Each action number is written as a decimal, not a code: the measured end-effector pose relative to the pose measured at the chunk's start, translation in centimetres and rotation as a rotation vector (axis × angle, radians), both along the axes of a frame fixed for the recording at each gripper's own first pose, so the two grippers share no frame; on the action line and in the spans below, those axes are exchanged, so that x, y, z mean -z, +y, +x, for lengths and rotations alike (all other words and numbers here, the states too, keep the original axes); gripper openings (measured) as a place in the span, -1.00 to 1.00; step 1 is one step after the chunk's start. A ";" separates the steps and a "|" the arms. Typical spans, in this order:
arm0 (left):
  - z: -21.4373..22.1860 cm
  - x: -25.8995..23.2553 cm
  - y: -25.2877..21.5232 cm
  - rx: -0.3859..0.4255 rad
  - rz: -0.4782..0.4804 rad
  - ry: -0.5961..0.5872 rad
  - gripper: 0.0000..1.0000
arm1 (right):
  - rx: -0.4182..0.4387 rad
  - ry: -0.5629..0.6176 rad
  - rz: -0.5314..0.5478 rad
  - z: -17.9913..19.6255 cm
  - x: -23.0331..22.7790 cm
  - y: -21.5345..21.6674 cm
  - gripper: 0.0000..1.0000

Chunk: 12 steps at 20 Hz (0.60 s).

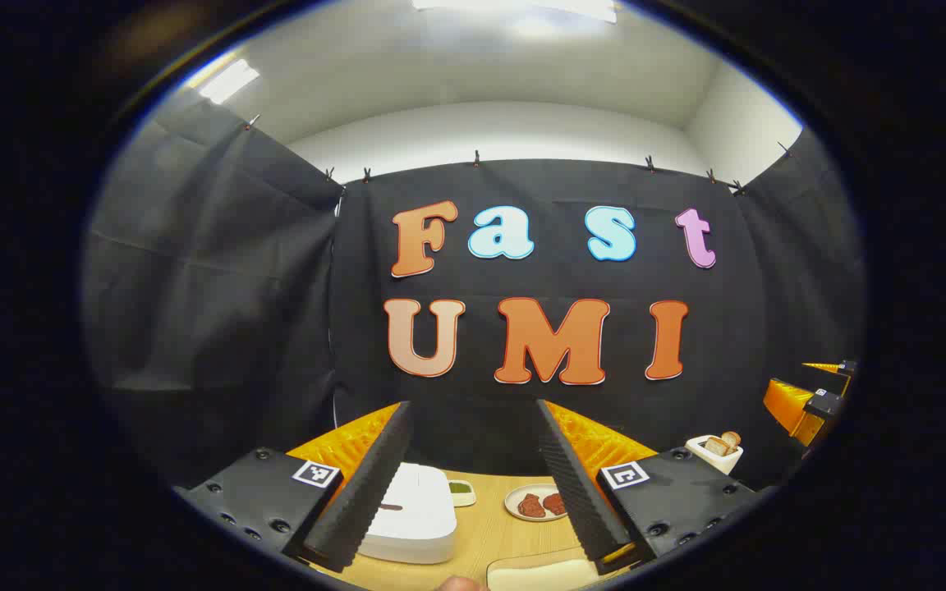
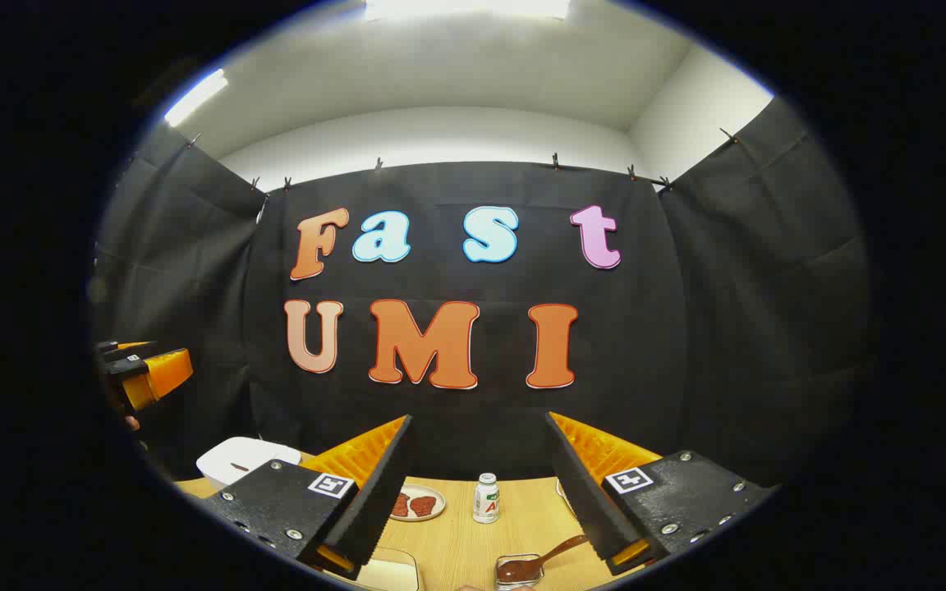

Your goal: Close the left gripper, press the button to open the rice cooker; take a wooden spoon from the chopstick holder with the right hand, scoop a spoonful of rice and pour it into the rice cooker, then put the wooden spoon back into the chopstick holder.

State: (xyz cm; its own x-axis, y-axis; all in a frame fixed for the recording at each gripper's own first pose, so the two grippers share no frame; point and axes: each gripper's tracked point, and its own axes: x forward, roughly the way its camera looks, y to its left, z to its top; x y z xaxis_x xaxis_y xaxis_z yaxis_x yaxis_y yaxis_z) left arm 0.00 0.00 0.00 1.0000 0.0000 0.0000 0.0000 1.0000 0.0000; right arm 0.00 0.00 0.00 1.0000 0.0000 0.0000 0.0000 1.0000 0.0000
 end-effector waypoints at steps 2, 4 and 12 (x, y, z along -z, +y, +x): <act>0.1 -0.2 0.5 -0.045 0.002 -0.003 0.98 | -0.022 0.007 -0.001 0.4 0.4 -0.3 0.91; -0.1 -0.5 0.2 -0.067 -0.011 -0.008 1.00 | -0.040 0.017 -0.008 0.8 1.0 -0.5 0.91; 0.0 -0.4 0.3 -0.097 0.013 -0.001 0.94 | -0.065 0.034 0.005 2.0 2.5 -1.6 0.92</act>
